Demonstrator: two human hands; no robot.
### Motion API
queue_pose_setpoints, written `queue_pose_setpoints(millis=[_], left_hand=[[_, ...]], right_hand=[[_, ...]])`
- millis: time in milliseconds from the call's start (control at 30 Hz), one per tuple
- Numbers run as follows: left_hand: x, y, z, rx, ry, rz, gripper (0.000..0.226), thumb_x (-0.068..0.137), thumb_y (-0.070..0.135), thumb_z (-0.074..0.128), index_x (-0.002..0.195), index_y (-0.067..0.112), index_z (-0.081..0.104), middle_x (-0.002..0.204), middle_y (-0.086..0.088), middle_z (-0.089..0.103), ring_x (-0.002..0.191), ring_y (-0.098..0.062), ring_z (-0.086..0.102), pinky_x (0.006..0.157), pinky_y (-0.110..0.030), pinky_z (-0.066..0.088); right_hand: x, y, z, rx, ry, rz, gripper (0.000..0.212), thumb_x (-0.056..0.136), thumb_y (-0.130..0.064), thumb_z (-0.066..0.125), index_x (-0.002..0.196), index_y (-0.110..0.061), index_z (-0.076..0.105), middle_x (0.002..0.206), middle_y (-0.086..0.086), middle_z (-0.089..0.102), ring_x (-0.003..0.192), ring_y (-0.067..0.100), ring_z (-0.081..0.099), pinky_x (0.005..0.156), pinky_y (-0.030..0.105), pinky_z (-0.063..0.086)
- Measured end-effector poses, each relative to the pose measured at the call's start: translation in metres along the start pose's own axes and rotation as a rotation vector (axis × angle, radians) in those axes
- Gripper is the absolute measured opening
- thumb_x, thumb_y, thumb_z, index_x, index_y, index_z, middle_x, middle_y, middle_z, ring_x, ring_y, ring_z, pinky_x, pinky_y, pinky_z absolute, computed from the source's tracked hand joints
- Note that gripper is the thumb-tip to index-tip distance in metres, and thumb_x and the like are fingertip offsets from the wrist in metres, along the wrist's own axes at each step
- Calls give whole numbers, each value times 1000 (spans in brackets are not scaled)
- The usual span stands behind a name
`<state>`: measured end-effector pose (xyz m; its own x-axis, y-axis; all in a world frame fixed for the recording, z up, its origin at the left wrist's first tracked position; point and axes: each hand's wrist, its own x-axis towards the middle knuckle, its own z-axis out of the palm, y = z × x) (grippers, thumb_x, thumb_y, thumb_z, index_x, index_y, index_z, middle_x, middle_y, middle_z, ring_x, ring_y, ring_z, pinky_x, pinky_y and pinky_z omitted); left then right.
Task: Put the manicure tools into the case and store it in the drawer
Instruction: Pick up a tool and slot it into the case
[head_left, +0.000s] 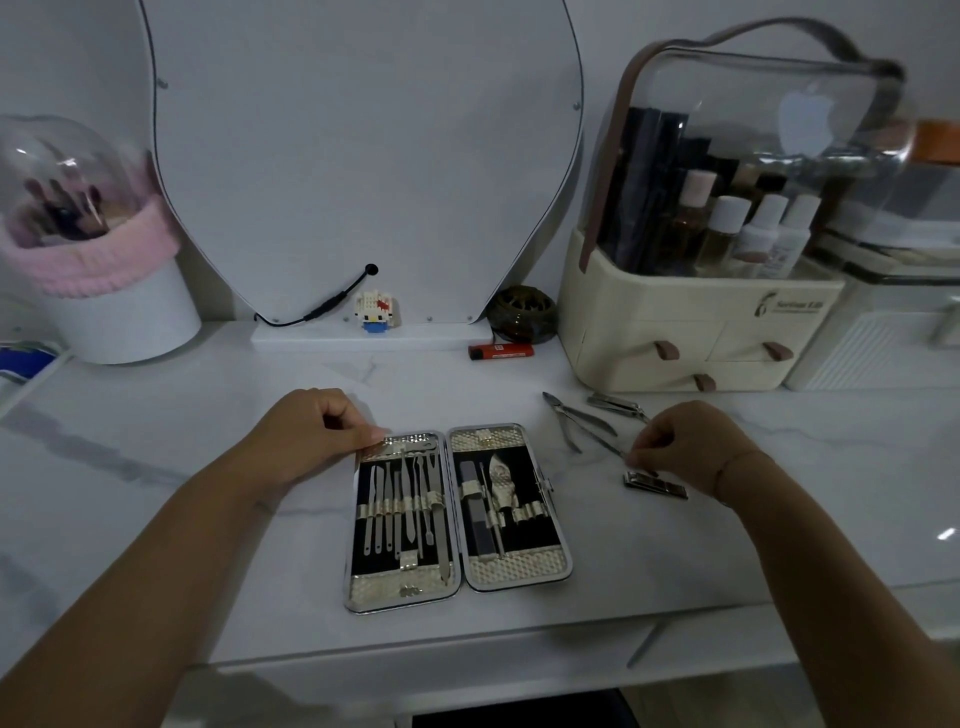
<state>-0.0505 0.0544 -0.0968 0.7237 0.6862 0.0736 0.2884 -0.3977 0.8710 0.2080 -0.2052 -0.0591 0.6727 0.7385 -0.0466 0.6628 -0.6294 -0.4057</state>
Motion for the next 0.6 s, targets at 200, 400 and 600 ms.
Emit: queue_pose_setpoints(millis=[200, 400, 600], left_hand=[[-1, -1, 0, -8, 1, -7, 23, 66, 28, 83, 61, 10, 69, 70, -11, 70, 66, -15, 58, 67, -29, 43], [-1, 1, 1, -15, 2, -2, 22, 67, 26, 83, 62, 9, 69, 73, -13, 71, 68, -17, 59, 68, -28, 45], [1, -2, -1, -8, -9, 11, 23, 67, 28, 82, 63, 9, 70, 74, -11, 71, 71, -20, 62, 72, -29, 47]], right_hand=[[3, -2, 0, -4, -88, 36, 25, 80, -21, 68, 55, -14, 65, 51, -1, 57, 45, 8, 48, 45, 10, 34], [5, -1, -1, -29, -102, 31, 27, 85, -15, 58, 62, -1, 65, 55, 3, 55, 49, 10, 45, 42, 8, 35], [7, -1, 1, 306, 93, -37, 6, 81, -9, 65, 78, -12, 60, 62, -1, 64, 50, 3, 58, 51, 12, 42]])
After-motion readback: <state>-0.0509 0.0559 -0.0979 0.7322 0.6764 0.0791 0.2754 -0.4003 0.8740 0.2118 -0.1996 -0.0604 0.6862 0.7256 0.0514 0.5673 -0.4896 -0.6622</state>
